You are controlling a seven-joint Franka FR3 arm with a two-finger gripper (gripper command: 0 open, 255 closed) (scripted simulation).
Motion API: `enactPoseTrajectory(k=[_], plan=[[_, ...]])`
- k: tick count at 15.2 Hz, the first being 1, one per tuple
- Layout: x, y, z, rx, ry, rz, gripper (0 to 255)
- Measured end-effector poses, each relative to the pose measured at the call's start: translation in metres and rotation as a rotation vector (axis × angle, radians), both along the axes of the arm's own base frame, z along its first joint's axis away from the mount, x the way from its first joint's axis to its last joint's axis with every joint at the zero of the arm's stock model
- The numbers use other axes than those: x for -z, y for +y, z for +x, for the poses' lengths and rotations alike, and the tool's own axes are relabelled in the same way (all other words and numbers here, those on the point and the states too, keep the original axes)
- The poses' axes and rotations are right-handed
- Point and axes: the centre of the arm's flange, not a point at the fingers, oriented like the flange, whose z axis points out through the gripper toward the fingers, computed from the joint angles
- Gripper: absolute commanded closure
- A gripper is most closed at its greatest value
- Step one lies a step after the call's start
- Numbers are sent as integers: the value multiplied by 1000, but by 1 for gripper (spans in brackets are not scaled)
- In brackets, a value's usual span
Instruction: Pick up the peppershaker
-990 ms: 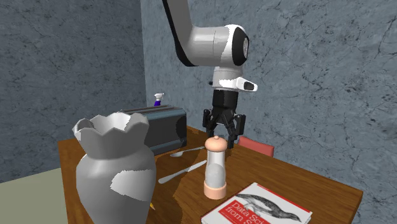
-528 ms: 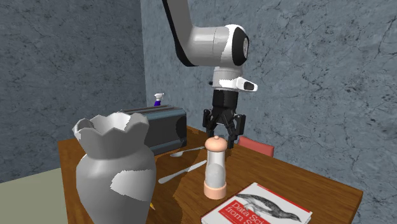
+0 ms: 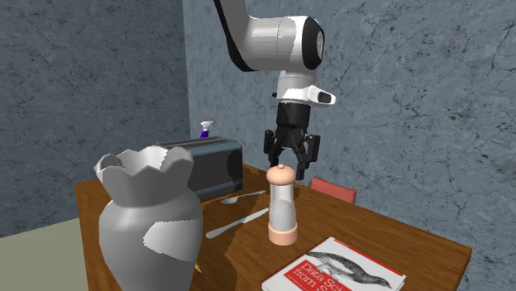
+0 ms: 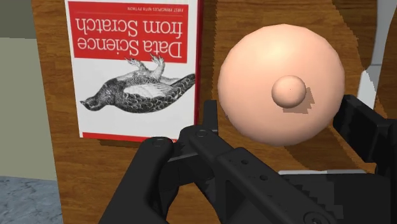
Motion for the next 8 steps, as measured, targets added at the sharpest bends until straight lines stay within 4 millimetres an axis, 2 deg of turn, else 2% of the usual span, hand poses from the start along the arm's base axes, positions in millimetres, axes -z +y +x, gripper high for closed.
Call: enactPoseTrajectory(k=[8], plan=[[-42,-1,1,0,0,0,255]])
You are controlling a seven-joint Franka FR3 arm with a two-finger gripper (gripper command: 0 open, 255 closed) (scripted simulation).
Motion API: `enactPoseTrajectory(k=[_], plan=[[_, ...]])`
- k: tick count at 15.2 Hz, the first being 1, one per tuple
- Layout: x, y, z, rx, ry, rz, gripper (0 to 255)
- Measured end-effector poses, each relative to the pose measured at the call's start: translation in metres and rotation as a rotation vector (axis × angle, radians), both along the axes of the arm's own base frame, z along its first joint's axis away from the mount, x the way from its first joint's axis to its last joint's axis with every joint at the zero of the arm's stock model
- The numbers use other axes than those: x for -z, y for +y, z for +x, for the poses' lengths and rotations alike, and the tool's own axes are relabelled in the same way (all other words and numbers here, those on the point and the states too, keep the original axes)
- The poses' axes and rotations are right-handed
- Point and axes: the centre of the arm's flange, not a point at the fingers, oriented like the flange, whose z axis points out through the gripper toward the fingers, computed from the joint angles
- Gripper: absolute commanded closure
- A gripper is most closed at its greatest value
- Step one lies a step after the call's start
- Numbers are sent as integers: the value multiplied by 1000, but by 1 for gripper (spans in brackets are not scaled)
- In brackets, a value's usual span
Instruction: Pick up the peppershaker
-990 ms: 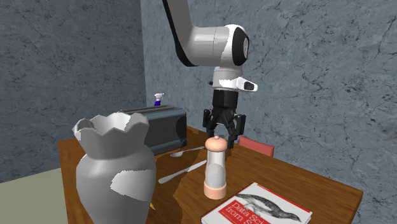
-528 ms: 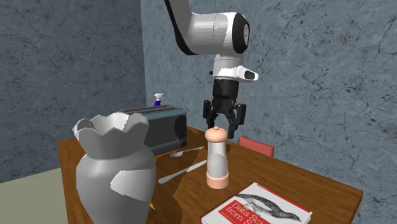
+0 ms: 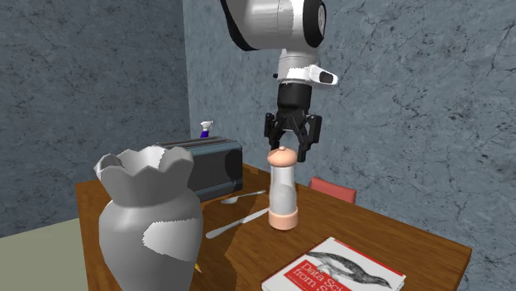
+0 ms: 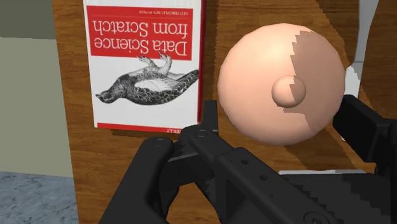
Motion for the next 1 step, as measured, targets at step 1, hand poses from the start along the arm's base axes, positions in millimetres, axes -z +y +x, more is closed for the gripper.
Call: enactPoseTrajectory(k=[1], plan=[[-3,0,-1,0,0,0,255]])
